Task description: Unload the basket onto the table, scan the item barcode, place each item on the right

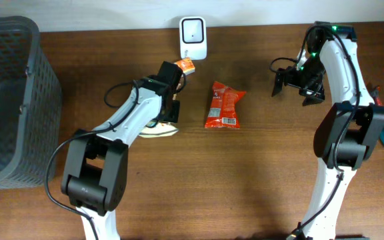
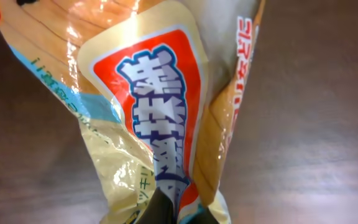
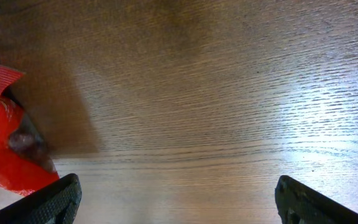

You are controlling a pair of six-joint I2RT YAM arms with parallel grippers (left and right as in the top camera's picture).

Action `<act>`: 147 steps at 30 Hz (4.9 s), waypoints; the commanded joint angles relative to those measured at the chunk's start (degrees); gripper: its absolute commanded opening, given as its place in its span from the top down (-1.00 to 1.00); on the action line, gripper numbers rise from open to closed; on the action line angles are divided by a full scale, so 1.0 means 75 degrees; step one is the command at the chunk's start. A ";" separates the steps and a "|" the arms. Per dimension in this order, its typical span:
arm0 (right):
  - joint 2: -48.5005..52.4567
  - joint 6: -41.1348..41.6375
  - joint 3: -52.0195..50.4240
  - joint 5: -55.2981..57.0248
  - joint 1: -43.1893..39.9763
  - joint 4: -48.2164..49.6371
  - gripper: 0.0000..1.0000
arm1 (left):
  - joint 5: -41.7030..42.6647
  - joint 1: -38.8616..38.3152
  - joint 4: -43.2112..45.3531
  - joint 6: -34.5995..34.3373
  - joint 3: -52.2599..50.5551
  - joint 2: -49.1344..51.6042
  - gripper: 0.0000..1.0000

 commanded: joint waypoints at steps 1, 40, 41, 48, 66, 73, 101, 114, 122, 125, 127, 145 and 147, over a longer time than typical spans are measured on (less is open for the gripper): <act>-0.0213 -0.0073 0.0122 -0.0119 0.0006 -0.0003 -0.97 | 0.2906 0.0082 -0.0227 -0.0009 0.0676 -0.0545 1.00; -0.0213 -0.0073 0.0122 -0.0119 0.0006 -0.0003 -0.97 | 0.5339 0.1725 -0.2565 0.1676 0.2588 0.0294 -0.28; -0.0213 -0.0073 0.0122 -0.0119 0.0006 -0.0003 -0.97 | 0.4570 0.1725 -0.2879 0.1402 0.2748 0.0189 -0.29; -0.0213 -0.0076 0.0122 -0.0119 0.0006 -0.0003 -0.97 | 0.1486 0.1725 -0.4366 -0.0050 0.2789 -0.0635 -0.47; -0.0213 -0.0073 0.0122 -0.0119 0.0006 -0.0003 -0.97 | 0.5520 0.1725 -0.0396 -0.1110 -0.2390 -0.2588 -0.99; -0.0213 -0.0073 0.0122 -0.0119 0.0006 -0.0003 -0.97 | 0.5502 0.1708 0.2378 -0.3730 -0.4351 -0.2588 -1.00; -0.0213 -0.0073 0.0122 -0.0119 0.0006 -0.0003 -0.97 | 0.4596 0.1268 0.5960 -0.5601 -0.5409 -0.2567 -0.79; -0.0213 -0.0073 0.0122 -0.0119 0.0006 -0.0003 -0.97 | 0.4132 0.1055 0.6190 -0.5974 -0.5418 -0.2046 -0.22; -0.0213 -0.0073 0.0122 -0.0119 0.0006 -0.0003 -0.97 | 0.4185 0.1122 0.6560 -0.5400 -0.5412 -0.1769 1.00; -0.0213 -0.0073 0.0122 -0.0119 0.0006 -0.0003 -0.97 | 0.4287 0.1131 0.6551 -0.4922 -0.5383 -0.1906 1.00; -0.0213 -0.0076 0.0122 -0.0119 0.0006 -0.0003 -0.97 | 0.4307 0.1174 0.6531 -0.4255 -0.5298 -0.2192 1.00; -0.0213 -0.0076 0.0122 -0.0119 0.0006 -0.0003 -0.97 | -0.0711 0.1265 0.3896 -0.0050 -0.4275 -0.5992 1.00; -0.0213 -0.0073 0.0122 -0.0119 0.0006 -0.0003 -0.97 | -0.2375 0.1148 0.3780 0.0137 -0.4278 -0.5887 1.00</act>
